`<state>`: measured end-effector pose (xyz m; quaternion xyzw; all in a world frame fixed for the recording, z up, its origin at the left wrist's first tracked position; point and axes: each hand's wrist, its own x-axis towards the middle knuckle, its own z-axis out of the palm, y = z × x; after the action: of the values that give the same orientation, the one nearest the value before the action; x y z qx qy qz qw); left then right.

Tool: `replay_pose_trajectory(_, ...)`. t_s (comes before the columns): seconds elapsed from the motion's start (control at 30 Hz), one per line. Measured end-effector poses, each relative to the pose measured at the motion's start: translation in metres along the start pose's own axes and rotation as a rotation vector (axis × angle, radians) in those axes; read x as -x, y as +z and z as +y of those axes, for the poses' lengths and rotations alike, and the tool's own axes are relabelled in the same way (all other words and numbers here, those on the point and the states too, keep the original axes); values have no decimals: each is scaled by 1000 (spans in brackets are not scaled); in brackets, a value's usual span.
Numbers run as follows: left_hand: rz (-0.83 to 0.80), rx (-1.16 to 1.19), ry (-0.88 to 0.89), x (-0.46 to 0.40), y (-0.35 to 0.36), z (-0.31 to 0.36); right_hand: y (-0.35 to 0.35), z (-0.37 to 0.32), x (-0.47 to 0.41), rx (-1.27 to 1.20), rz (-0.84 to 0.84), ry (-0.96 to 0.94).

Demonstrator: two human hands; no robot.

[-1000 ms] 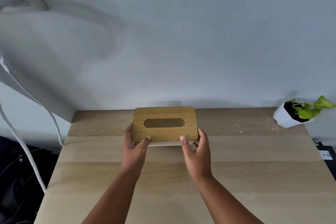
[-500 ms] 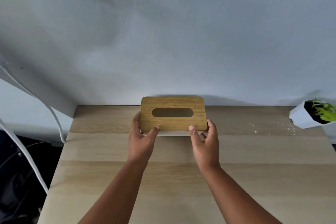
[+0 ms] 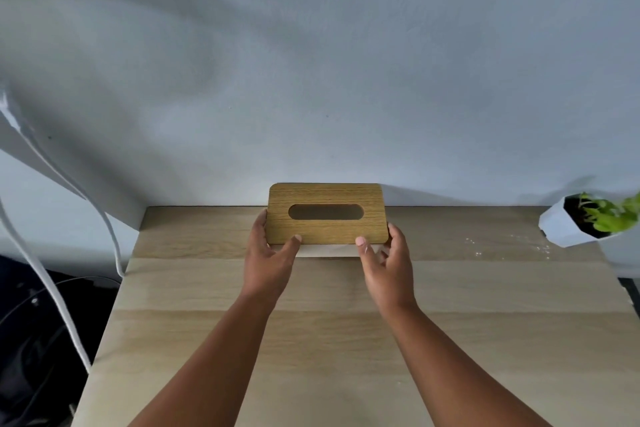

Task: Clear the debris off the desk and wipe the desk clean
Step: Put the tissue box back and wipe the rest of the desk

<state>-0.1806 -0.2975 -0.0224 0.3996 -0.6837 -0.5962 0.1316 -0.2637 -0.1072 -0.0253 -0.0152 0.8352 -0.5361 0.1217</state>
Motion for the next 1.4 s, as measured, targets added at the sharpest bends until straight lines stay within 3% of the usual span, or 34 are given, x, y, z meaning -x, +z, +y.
replay_pose_trajectory(0.47,78,-142,157,65,-18,12,-79,11,55,110,59,-111)
replay_pose_trajectory(0.9,123,-383,276,156,32,-17,-186,84,127,252,81,-127)
replay_pose_trajectory(1.13,59,-526,314,219,87,-46,-272,150,164,370,69,-112)
replay_pose_trajectory(1.4,-125,-703,389,288,154,-96,-392,239,209,689,51,-143)
